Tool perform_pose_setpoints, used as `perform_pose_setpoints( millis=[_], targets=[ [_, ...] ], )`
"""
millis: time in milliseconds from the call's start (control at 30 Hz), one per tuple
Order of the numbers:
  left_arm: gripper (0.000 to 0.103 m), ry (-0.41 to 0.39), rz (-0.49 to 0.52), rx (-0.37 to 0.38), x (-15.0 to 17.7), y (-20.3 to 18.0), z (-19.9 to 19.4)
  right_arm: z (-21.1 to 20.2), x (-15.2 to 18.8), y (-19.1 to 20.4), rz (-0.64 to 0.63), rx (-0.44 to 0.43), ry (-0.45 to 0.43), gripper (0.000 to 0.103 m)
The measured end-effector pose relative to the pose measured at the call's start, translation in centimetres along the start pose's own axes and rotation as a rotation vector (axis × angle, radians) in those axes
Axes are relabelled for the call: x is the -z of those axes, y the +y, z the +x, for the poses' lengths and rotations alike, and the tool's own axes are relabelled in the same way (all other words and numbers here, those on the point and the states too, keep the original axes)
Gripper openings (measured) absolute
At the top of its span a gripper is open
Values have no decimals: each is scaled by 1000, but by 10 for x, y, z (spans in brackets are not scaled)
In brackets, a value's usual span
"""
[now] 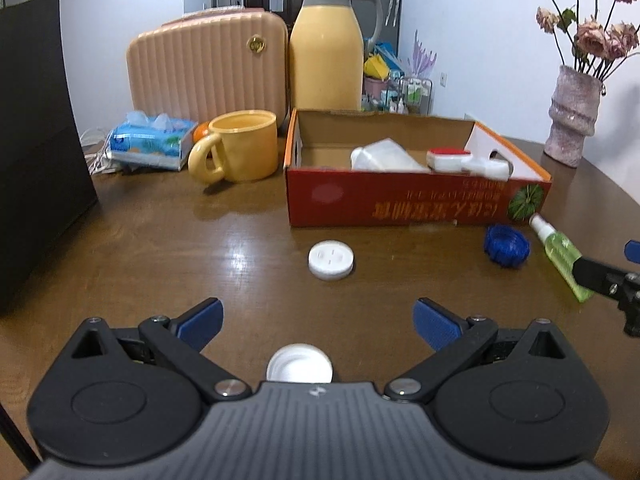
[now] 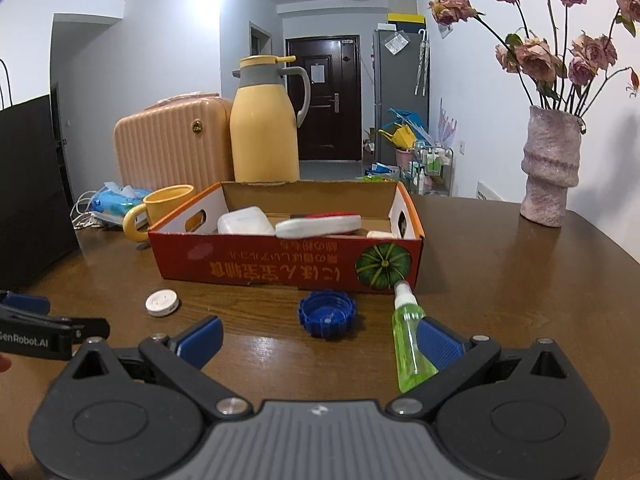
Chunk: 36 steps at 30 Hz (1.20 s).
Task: Organize rigid objects
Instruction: 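Grasp the other white screw cap on the table with the left tool, then grasp the blue screw cap with the right tool while the left tool holds the white cap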
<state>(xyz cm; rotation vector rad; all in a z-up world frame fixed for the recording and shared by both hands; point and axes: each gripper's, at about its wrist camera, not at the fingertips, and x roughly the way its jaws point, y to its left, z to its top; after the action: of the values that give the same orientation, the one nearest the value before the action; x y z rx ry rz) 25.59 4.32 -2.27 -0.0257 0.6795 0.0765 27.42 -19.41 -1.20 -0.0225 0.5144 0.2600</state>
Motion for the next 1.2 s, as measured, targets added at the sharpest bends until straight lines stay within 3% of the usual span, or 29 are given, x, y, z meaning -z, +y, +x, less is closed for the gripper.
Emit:
perform_pose_setpoints(
  millis=[233,333,533,600,633,700,1200],
  targets=[
    [103,46,6,-8,17,5,10,-2,12,-1,7,12,33,103],
    [96,60,10,-12,23,6,14,-2,14,-1,10,20,43,103],
    [70,91,7,5,30,7,22,-2,15,0,9,26,50,103],
    [44,98,5,21,32,8,25,-2,15,1,8,25,52,103],
    [41,87,9,23,33,8,24,-1,16,1,8,24,53,103],
    [40,83,-3,48,32,9,24,0,16,2,8,23,56,103],
    [40,-1,10,41,13,8,15,7,16,2,11,24,69,103]
  ],
)
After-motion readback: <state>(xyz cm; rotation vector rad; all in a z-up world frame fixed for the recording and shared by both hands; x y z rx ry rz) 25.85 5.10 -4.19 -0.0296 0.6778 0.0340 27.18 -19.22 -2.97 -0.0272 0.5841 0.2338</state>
